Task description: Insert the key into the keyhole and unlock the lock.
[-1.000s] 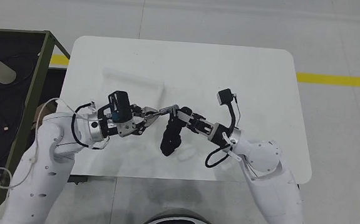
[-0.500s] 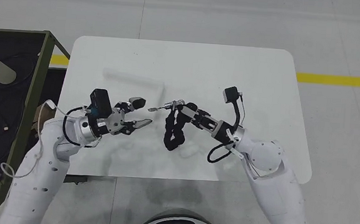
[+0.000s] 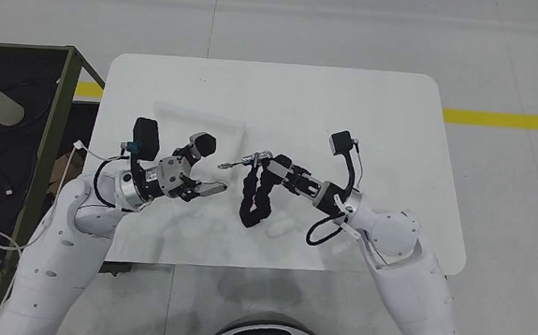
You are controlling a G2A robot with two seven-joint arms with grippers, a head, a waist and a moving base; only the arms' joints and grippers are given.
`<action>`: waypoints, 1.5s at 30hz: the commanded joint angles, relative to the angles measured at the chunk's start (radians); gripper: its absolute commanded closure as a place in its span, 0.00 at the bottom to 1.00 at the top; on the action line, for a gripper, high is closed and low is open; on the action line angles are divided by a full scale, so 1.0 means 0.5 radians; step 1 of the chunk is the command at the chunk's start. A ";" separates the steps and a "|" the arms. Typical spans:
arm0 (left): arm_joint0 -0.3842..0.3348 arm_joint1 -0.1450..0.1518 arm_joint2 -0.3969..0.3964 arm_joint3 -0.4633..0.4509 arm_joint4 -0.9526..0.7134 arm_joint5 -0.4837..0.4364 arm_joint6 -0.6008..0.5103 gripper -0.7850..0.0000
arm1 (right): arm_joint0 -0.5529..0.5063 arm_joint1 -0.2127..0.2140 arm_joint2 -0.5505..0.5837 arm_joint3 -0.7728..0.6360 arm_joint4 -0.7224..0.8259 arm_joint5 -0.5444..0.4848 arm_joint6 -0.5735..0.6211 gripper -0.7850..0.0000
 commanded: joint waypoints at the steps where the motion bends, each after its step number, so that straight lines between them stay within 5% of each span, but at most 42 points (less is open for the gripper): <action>1: 0.000 0.003 0.002 -0.009 -0.008 -0.001 -0.028 1.00 | -0.003 0.002 0.002 -0.002 0.006 -0.002 -0.003 1.00; 20: -0.004 0.006 0.014 -0.031 0.015 0.007 -0.068 1.00 | -0.031 0.009 0.002 -0.005 0.034 0.002 -0.013 1.00; 23: 0.006 0.003 -0.038 -0.146 0.253 0.023 0.001 1.00 | -0.059 0.015 0.013 -0.043 0.025 0.011 -0.031 1.00; 31: 0.054 -0.023 -0.055 -0.251 1.188 0.053 0.627 1.00 | -0.077 0.027 0.028 -0.071 0.026 0.027 -0.043 1.00; 42: 0.094 0.015 0.072 -0.158 2.399 0.455 1.730 1.00 | -0.075 0.042 0.027 -0.068 0.042 0.027 -0.057 1.00; 43: 0.097 0.018 0.078 -0.132 2.419 0.475 1.784 0.96 | -0.073 0.043 0.027 -0.065 0.041 0.031 -0.058 1.00; 44: 0.096 0.018 0.078 -0.106 2.401 0.501 1.829 0.00 | -0.072 0.044 0.027 -0.063 0.037 0.034 -0.060 1.00; 45: 0.095 0.018 0.077 -0.082 2.368 0.508 1.855 0.00 | -0.071 0.046 0.029 -0.061 0.027 0.038 -0.069 1.00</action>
